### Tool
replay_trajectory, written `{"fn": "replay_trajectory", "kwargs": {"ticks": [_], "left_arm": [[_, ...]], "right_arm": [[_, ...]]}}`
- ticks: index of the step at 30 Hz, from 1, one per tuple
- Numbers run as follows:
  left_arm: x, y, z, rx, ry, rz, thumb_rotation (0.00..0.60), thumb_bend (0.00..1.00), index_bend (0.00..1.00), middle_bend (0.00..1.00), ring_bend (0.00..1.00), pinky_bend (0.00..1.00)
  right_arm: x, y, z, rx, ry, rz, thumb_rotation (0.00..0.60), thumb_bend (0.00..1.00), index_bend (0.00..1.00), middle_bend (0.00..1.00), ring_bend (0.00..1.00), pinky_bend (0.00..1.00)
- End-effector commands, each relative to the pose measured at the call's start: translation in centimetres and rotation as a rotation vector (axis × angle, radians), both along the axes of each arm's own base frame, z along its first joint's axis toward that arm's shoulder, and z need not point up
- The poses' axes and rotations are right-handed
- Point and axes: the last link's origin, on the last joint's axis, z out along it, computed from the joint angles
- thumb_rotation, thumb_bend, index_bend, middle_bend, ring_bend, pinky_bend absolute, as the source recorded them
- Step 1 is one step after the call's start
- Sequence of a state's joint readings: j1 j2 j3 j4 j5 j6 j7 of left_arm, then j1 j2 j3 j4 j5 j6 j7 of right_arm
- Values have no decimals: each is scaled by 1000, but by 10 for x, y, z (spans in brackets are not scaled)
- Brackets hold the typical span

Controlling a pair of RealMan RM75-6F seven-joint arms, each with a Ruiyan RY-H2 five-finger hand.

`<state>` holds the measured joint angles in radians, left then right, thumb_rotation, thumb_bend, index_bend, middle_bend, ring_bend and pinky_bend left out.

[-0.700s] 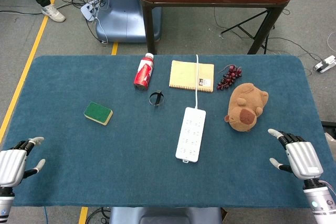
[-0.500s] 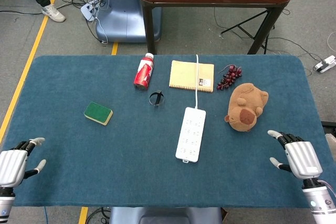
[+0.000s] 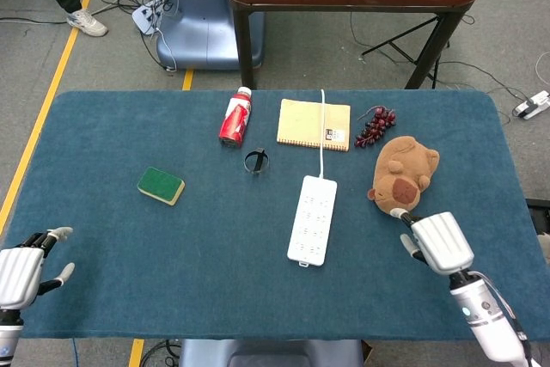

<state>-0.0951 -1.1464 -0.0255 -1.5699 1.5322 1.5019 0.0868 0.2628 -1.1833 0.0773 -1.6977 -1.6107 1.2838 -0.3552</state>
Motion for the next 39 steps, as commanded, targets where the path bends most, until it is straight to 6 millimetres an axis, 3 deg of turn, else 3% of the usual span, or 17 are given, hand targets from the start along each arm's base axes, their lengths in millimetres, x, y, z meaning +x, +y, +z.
{"fn": "replay_trajectory", "kwargs": {"ticks": [1, 5, 13, 22, 39], "left_arm": [[-2, -1, 2, 9, -5, 4, 600, 262, 369, 402, 384, 611], [-4, -2, 5, 18, -9, 13, 600, 262, 374, 404, 386, 611], [-2, -5, 7, 30, -13, -3, 600, 262, 380, 408, 390, 611], [-3, -6, 9, 34, -9, 1, 600, 261, 384, 409, 391, 611], [-2, -10, 8, 26, -11, 5, 600, 262, 385, 409, 391, 611]], "right_arm": [[37, -27, -10, 46, 57, 41, 600, 408, 333, 896, 993, 1000], [56, -48, -20, 63, 101, 30, 600, 564, 333, 998, 1000, 1000], [79, -82, -46, 81, 190, -40, 600, 787, 333, 1000, 1000, 1000], [90, -109, -86, 138, 197, -84, 600, 806, 333, 1000, 1000, 1000], [88, -124, -130, 206, 156, -126, 600, 816, 333, 1000, 1000, 1000]]}}
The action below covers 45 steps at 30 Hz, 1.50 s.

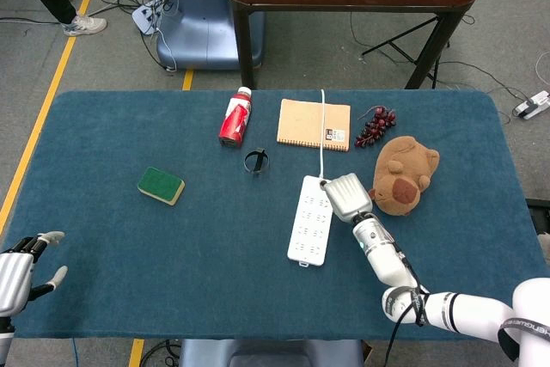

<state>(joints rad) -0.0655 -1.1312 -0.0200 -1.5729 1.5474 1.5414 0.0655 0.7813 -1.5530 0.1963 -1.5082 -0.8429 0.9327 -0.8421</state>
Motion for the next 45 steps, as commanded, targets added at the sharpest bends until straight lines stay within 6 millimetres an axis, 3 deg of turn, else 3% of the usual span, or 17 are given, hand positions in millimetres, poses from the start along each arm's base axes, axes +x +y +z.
{"fn": "replay_trajectory", "kwargs": {"ticks": [1, 45], "left_arm": [[-1, 0, 0, 1, -1, 5, 600, 262, 385, 409, 391, 611], [-6, -1, 5, 1, -9, 37, 600, 262, 388, 410, 392, 611]], "right_arm": [[0, -1, -6, 10, -13, -9, 600, 816, 333, 1000, 1000, 1000], [-7, -11, -26, 36, 12, -46, 600, 816, 333, 1000, 1000, 1000]]}}
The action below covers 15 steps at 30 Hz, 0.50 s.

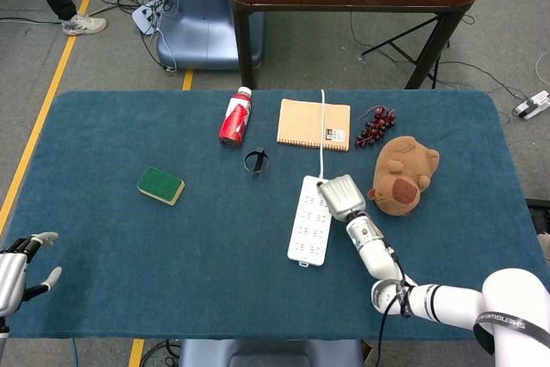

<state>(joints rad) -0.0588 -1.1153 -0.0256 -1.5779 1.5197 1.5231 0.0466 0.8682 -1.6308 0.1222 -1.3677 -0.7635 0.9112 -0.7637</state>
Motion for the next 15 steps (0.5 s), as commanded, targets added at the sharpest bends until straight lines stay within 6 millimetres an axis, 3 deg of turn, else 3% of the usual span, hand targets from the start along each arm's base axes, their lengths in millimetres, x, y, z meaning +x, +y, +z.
{"fn": "replay_trajectory", "kwargs": {"ticks": [1, 9, 15], "left_arm": [[0, 0, 0, 1, 0, 0, 600, 262, 388, 410, 392, 611], [-1, 0, 1, -1, -2, 2, 600, 261, 388, 410, 392, 611], [-1, 1, -1, -6, 3, 4, 600, 262, 388, 410, 392, 611]], "right_arm": [[0, 0, -1, 3, 0, -1, 600, 816, 333, 1000, 1000, 1000], [-1, 0, -4, 7, 4, 0, 600, 816, 333, 1000, 1000, 1000], [8, 3, 18, -44, -35, 35, 600, 815, 333, 1000, 1000, 1000]]}}
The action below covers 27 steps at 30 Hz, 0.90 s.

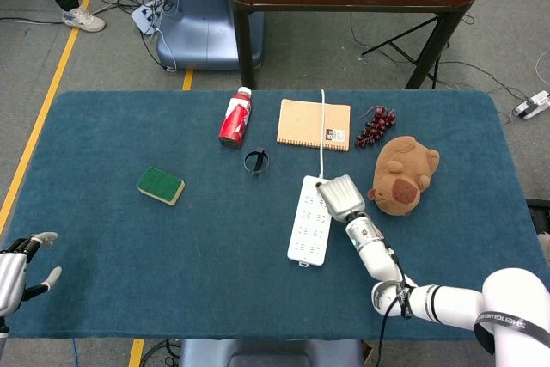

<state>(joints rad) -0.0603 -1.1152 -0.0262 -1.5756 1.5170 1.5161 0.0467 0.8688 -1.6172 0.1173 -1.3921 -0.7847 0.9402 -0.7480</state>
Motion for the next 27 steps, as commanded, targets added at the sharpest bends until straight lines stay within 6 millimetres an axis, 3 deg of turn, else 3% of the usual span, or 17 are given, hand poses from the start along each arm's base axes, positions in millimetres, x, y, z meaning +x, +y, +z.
{"fn": "replay_trajectory", "kwargs": {"ticks": [1, 3, 6, 10, 13, 20, 27], "left_arm": [[0, 0, -1, -3, 2, 1, 600, 262, 388, 410, 392, 611], [0, 1, -2, -5, 5, 1, 600, 262, 388, 410, 392, 611], [0, 1, -3, -9, 9, 2, 600, 262, 388, 410, 392, 611], [0, 2, -5, -13, 13, 1, 600, 262, 388, 410, 392, 611], [2, 2, -5, -4, 0, -25, 600, 262, 394, 414, 393, 611], [5, -1, -4, 32, 2, -64, 600, 261, 416, 436, 410, 611], [3, 2, -7, 24, 13, -44, 600, 262, 418, 437, 410, 611]], "right_arm": [[6, 4, 19, -39, -31, 26, 600, 811, 333, 1000, 1000, 1000], [8, 7, 31, -56, -41, 36, 600, 787, 333, 981, 1000, 1000], [8, 16, 51, -81, -39, 46, 600, 699, 333, 877, 994, 1000], [0, 36, 83, -125, -18, 63, 600, 568, 333, 679, 858, 989], [-12, 55, 101, -146, -28, 61, 600, 506, 333, 587, 748, 917], [-61, 115, 145, -199, -67, 12, 600, 368, 333, 493, 546, 706], [-100, 163, 174, -314, -116, -17, 600, 288, 333, 448, 483, 577]]}}
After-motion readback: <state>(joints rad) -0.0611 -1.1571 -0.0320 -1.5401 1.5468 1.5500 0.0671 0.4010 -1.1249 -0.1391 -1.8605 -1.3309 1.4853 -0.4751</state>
